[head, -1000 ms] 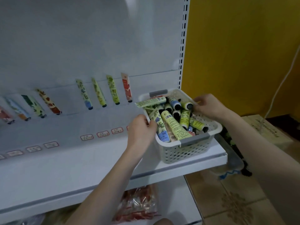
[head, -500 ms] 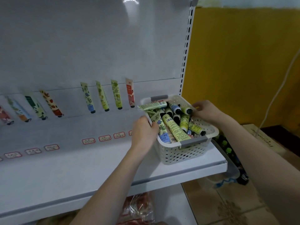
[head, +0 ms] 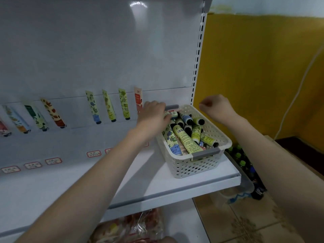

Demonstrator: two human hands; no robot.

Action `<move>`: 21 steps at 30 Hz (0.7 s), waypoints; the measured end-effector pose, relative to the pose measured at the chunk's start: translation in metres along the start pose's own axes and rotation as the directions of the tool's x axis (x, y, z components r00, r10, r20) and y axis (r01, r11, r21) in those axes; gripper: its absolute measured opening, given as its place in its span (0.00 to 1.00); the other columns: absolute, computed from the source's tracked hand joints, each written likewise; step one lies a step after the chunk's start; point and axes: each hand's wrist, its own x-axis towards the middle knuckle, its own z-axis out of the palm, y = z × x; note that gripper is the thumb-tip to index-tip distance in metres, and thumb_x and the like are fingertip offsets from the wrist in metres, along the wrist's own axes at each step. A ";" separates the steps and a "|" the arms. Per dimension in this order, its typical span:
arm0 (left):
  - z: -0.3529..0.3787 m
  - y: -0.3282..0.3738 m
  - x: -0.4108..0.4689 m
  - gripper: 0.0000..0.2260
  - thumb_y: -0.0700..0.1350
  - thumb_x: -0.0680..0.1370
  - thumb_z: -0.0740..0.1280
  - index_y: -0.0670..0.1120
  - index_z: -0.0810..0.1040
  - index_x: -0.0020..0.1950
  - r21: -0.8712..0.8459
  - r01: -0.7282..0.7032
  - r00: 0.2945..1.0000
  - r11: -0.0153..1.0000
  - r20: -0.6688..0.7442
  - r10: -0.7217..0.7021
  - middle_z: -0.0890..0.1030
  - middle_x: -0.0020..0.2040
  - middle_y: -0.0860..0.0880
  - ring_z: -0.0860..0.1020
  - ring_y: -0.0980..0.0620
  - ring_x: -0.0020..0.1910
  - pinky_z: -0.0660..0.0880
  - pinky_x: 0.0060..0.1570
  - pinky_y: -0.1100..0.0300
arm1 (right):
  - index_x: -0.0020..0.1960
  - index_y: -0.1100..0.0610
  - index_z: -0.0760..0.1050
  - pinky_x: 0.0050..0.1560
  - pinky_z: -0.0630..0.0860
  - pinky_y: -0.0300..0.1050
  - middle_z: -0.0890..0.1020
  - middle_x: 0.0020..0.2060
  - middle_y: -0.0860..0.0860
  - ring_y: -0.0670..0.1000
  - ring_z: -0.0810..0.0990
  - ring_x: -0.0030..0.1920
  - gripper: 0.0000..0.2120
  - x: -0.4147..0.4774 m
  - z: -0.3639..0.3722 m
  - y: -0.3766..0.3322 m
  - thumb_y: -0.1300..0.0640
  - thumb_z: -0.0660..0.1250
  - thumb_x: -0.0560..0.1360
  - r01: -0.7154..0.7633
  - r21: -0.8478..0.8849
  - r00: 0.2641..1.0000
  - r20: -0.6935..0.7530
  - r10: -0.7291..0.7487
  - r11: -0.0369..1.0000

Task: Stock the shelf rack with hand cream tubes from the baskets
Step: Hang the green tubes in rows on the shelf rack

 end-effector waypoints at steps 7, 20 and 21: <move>0.014 -0.005 0.037 0.13 0.47 0.80 0.59 0.40 0.75 0.58 0.022 -0.024 0.924 0.999 0.383 0.014 0.78 0.56 0.41 0.76 0.46 0.49 0.67 0.42 0.59 | 0.34 0.55 0.71 0.28 0.60 0.39 0.70 0.27 0.50 0.48 0.65 0.26 0.18 0.010 0.025 -0.024 0.44 0.62 0.76 -0.076 -0.203 0.956 0.265 0.130 0.976; -0.012 0.011 0.027 0.19 0.44 0.75 0.68 0.40 0.70 0.65 -0.265 0.178 0.859 0.948 0.512 -0.018 0.75 0.46 0.48 0.74 0.53 0.41 0.68 0.31 0.66 | 0.48 0.62 0.77 0.37 0.72 0.42 0.80 0.42 0.58 0.51 0.75 0.37 0.09 0.007 0.018 -0.033 0.56 0.68 0.73 -0.108 -0.272 0.933 0.304 0.191 0.956; -0.011 0.014 0.026 0.26 0.46 0.74 0.70 0.41 0.67 0.69 -0.277 0.167 0.858 0.946 0.514 -0.001 0.76 0.52 0.47 0.75 0.51 0.45 0.71 0.34 0.65 | 0.51 0.63 0.77 0.40 0.74 0.43 0.81 0.43 0.58 0.52 0.76 0.39 0.12 0.005 0.016 -0.033 0.55 0.69 0.73 -0.110 -0.272 0.937 0.292 0.191 0.956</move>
